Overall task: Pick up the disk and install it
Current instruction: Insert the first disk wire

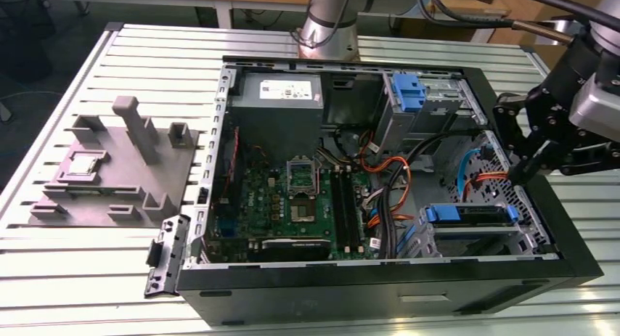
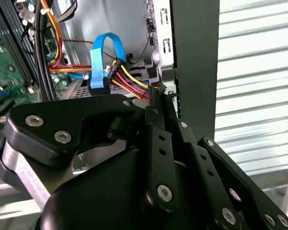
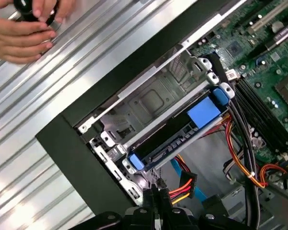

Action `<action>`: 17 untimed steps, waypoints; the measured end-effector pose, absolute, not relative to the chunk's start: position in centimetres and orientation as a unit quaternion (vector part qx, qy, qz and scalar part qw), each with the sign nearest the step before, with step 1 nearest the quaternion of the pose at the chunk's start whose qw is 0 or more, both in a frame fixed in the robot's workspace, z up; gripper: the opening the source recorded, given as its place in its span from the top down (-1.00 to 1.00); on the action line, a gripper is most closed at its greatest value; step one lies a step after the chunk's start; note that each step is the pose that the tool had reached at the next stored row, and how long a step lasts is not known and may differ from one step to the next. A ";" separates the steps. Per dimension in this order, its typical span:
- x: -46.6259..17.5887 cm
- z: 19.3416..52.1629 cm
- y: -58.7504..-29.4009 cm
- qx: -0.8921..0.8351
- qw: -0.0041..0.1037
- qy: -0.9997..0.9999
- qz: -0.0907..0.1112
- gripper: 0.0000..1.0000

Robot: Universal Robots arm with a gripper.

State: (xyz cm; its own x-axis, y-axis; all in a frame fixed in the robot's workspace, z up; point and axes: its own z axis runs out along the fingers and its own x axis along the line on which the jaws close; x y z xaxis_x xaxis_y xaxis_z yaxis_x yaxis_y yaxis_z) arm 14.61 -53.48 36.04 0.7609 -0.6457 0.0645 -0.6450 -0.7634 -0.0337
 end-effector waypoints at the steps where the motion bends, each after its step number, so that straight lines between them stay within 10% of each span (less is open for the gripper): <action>1: 14.6 36.0 -53.5 -0.935 0.004 0.352 -0.036 0.67; 17: 13.9 35.9 -53.5 -0.924 0.003 0.380 -0.036 0.67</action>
